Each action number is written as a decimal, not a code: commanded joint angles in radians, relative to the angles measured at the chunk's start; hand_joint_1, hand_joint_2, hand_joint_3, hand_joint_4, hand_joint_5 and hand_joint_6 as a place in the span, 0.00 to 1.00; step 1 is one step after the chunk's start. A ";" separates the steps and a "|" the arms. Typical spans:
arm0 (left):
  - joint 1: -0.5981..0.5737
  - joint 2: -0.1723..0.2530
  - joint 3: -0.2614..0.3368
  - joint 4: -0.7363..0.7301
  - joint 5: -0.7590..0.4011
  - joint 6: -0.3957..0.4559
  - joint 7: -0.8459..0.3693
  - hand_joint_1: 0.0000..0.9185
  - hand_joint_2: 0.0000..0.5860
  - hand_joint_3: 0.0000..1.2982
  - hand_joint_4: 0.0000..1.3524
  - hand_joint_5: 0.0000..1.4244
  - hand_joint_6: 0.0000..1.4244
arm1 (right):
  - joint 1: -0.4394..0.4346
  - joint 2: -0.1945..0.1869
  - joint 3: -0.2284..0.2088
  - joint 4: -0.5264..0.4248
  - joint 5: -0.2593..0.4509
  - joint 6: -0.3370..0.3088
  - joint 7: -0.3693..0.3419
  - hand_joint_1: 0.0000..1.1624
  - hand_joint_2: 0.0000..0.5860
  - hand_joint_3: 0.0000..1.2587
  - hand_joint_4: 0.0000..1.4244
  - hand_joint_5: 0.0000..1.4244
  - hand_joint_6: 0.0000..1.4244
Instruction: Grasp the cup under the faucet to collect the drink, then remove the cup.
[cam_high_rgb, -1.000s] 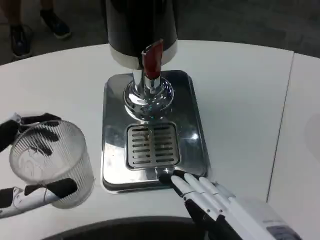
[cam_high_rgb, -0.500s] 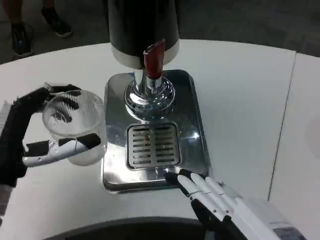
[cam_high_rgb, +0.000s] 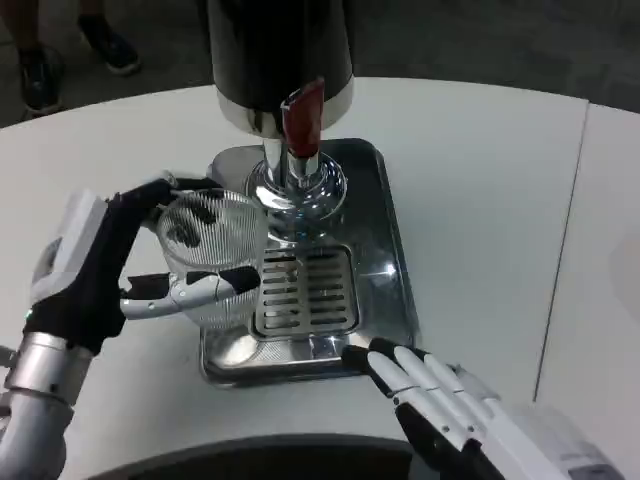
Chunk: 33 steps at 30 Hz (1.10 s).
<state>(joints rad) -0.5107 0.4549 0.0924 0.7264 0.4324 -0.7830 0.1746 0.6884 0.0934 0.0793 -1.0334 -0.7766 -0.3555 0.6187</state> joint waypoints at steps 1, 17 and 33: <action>-0.047 0.019 -0.036 0.054 0.024 -0.019 0.067 0.77 0.05 0.55 0.59 0.63 0.46 | 0.062 0.049 -0.018 -0.014 0.027 -0.027 -0.015 0.36 0.78 0.04 0.00 0.00 0.00; -0.116 -0.010 -0.147 0.153 0.087 -0.005 0.244 0.76 0.05 0.55 0.59 0.63 0.47 | 0.102 0.050 -0.078 -0.014 0.082 -0.065 -0.023 0.36 0.78 0.04 0.00 0.00 0.00; -0.159 -0.029 -0.224 0.211 0.153 0.024 0.400 0.75 0.07 0.55 0.59 0.64 0.47 | 0.110 0.048 -0.085 -0.014 0.084 -0.061 -0.022 0.36 0.78 0.05 0.01 0.00 0.00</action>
<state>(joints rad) -0.6438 0.4298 -0.1226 0.9261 0.5762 -0.7639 0.5203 0.7393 0.0938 -0.0003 -1.0335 -0.7070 -0.4031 0.6057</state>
